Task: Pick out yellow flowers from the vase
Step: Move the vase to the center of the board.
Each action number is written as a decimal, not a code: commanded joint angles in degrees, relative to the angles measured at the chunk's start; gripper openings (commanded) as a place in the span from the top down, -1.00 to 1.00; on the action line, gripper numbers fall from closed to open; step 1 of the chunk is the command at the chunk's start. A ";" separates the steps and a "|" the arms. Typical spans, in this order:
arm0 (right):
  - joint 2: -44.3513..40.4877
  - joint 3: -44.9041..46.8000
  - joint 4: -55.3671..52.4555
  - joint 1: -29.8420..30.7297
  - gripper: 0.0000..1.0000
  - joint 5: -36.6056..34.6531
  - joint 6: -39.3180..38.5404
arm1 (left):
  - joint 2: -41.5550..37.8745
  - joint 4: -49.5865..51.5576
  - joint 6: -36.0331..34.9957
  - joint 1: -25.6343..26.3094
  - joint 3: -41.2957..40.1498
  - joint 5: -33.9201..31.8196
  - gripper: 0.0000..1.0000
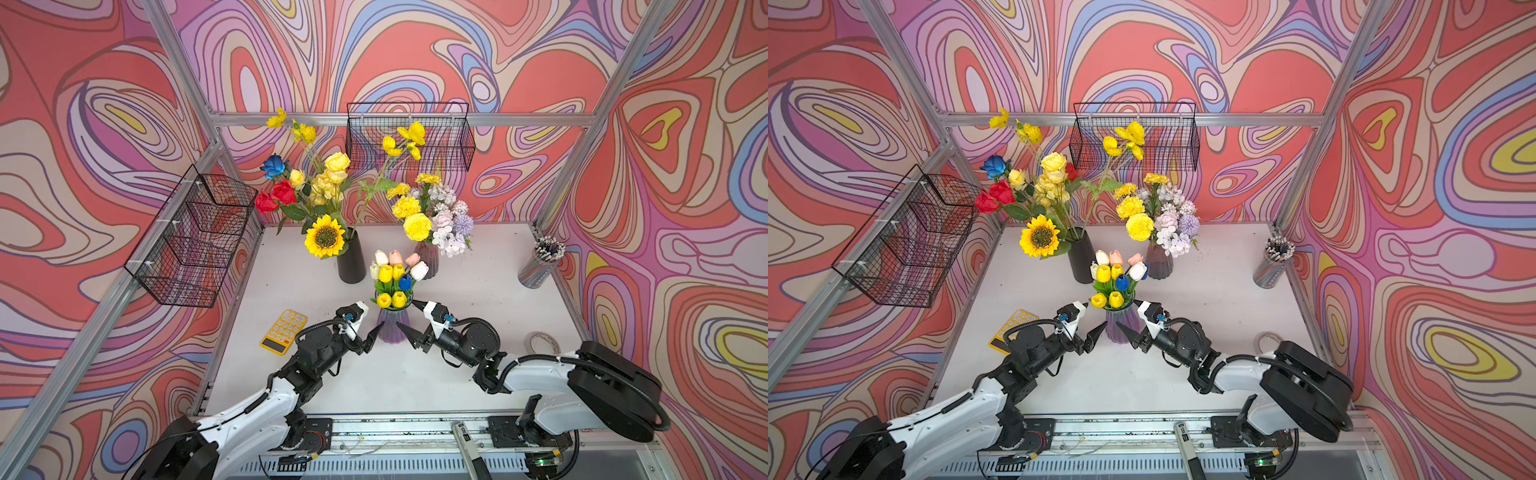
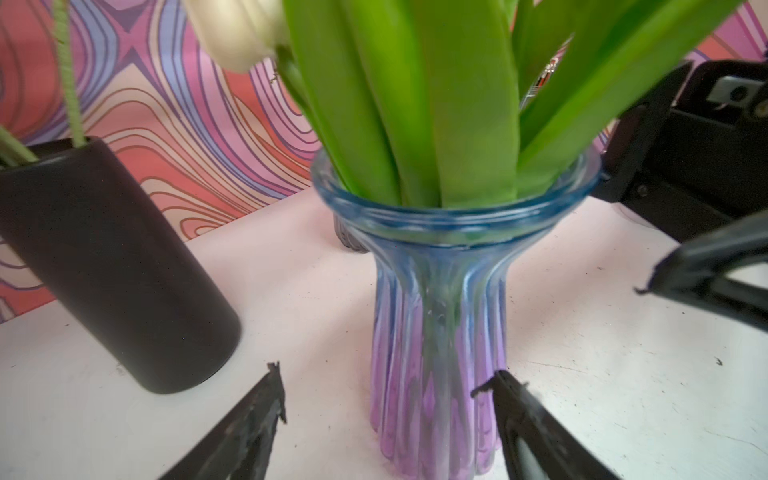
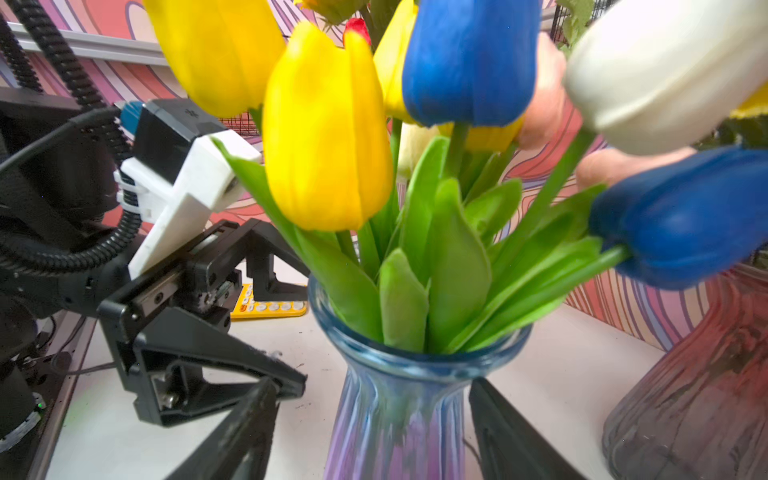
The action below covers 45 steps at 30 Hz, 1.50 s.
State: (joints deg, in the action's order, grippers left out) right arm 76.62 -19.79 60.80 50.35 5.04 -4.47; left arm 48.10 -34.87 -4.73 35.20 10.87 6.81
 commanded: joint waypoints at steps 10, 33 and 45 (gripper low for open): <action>-18.33 -3.74 -34.83 0.43 -0.05 3.22 1.55 | -7.41 21.50 8.12 -0.04 2.87 -8.58 -0.69; -20.66 -14.24 -48.85 2.54 0.25 7.46 2.87 | -14.73 40.15 6.07 -0.04 18.14 8.12 0.06; -25.36 -7.41 -48.71 2.53 0.18 -3.99 2.38 | -8.06 46.14 1.88 -0.04 28.88 23.02 0.39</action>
State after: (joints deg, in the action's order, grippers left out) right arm 51.90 -28.51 11.88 52.60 5.21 -1.41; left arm 37.47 8.38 -0.78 35.20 38.33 25.32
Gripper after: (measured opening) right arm 0.411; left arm 0.314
